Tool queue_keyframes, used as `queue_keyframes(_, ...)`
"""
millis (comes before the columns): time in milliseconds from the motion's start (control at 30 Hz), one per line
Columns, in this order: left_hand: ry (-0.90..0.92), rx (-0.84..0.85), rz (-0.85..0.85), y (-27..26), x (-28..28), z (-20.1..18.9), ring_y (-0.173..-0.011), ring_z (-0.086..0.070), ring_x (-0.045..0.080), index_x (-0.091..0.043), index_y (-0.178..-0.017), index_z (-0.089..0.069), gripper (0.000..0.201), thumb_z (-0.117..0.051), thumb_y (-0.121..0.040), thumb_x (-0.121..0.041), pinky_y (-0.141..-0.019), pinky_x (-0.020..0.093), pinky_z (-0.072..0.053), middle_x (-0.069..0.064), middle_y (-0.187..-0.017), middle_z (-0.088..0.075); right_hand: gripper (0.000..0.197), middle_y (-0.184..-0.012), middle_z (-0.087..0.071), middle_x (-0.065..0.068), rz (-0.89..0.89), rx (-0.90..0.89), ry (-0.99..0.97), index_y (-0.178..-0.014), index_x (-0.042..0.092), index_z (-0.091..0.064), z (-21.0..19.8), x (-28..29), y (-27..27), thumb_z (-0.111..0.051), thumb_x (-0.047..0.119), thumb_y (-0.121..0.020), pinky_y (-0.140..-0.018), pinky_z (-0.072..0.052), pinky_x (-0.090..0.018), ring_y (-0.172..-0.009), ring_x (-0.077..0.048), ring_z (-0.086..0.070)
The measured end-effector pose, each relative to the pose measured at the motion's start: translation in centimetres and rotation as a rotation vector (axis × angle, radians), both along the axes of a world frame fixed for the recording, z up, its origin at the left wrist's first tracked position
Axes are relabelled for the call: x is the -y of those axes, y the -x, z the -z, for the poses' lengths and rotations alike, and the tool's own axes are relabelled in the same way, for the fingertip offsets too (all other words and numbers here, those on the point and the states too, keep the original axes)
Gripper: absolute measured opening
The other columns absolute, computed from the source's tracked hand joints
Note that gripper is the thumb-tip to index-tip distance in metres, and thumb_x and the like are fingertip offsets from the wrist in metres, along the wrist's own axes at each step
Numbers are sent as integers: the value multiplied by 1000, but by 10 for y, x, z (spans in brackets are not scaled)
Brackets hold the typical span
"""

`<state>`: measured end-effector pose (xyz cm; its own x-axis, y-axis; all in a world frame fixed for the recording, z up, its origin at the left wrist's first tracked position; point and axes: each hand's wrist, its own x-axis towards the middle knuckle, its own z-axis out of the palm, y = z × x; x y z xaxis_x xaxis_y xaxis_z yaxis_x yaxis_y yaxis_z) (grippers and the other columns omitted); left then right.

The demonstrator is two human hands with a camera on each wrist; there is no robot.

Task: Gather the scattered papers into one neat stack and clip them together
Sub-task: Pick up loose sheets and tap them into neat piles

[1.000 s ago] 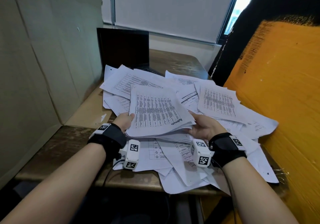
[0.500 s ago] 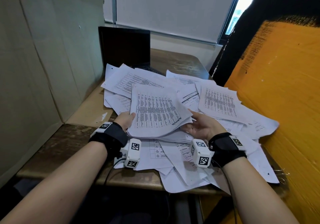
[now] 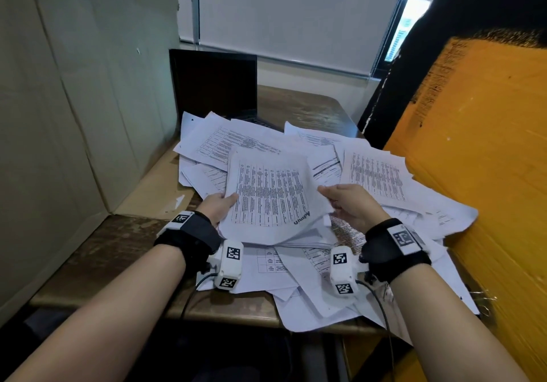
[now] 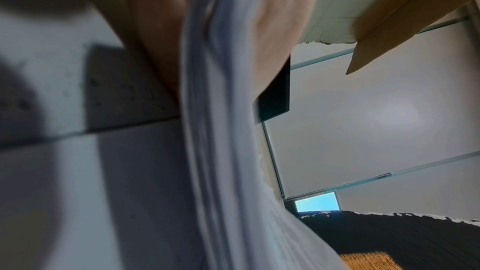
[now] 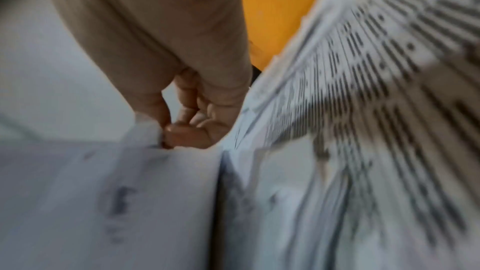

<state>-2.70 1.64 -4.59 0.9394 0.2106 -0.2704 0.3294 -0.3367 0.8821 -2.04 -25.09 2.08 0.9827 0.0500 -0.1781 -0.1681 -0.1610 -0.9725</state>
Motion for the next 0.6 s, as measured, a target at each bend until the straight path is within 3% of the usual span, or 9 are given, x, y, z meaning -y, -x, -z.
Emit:
queue_keyframes(67,-73,0,12,1,0,-2,-73,-48,23,-1,-111,-56,36,-39,-102,-31,-53,26,-33,12,-80,-56,15,-63,-64,-6,2,-133,-218,-79,2,-62,-2,-2,-3,-62,9,-92,-44,-51,-22,-47,-13,-60)
queue_keyframes(133,-123,-5,26,0,-1,-1,-82,-49,26,6,-117,-56,43,-36,-103,-29,-65,29,-33,27,-103,-62,11,-71,-68,-8,42,-260,-300,-82,5,-63,0,-1,-5,-66,13,-89,-46,-56,-23,-50,-15,-62)
queue_keyframes(200,-158,-7,33,-1,-2,1,-96,-57,36,7,-120,-54,44,-33,-103,-28,-76,34,-42,31,-119,-58,14,-68,-66,-7,50,-311,-266,-81,7,-60,4,-1,-7,-67,15,-88,-51,-59,-30,-48,-16,-62)
queue_keyframes(233,-167,-9,36,-1,-1,0,-100,-57,38,8,-121,-53,45,-33,-104,-28,-79,35,-43,30,-118,-59,14,-67,-65,-6,41,-317,-248,-82,7,-58,6,-2,-6,-66,15,-90,-52,-59,-33,-45,-15,-62)
queue_keyframes(300,-168,-13,39,-1,-1,0,-87,-53,32,8,-122,-52,46,-32,-104,-28,-71,33,-37,26,-104,-58,12,-73,-63,-9,24,-323,-258,-84,6,-57,7,-5,-4,-60,13,-94,-49,-59,-37,-44,-17,-63)
queue_keyframes(400,-146,-20,27,-2,-1,1,-77,-42,23,6,-117,-54,43,-33,-103,-28,-66,27,-28,16,-91,-50,15,-68,-60,-11,28,-288,-269,-83,3,-56,8,-8,-3,-52,7,-97,-48,-57,-38,-60,-23,-59)
queue_keyframes(500,-52,-33,10,-4,-2,3,-73,-51,27,3,-110,-56,37,-41,-101,-29,-64,30,-38,15,-84,-56,21,-58,-48,-9,63,-174,-50,-70,5,-50,9,-9,-5,-52,-2,-90,-40,-46,-27,-50,-19,-44)
queue_keyframes(567,58,-14,-17,-7,-4,9,-96,-62,33,4,-121,-56,44,-52,-96,-33,-82,36,-49,19,-107,-65,31,-55,-43,-6,46,-62,195,-60,10,-45,10,-9,-5,-55,-1,-87,-46,-37,-23,-48,-18,-41)
queue_keyframes(600,75,-13,-25,-10,-6,13,-108,-60,34,2,-126,-54,49,-55,-94,-35,-91,40,-48,19,-119,-63,33,-56,-45,-6,39,4,312,-57,12,-45,11,-9,-6,-57,1,-86,-49,-37,-25,-51,-18,-42)
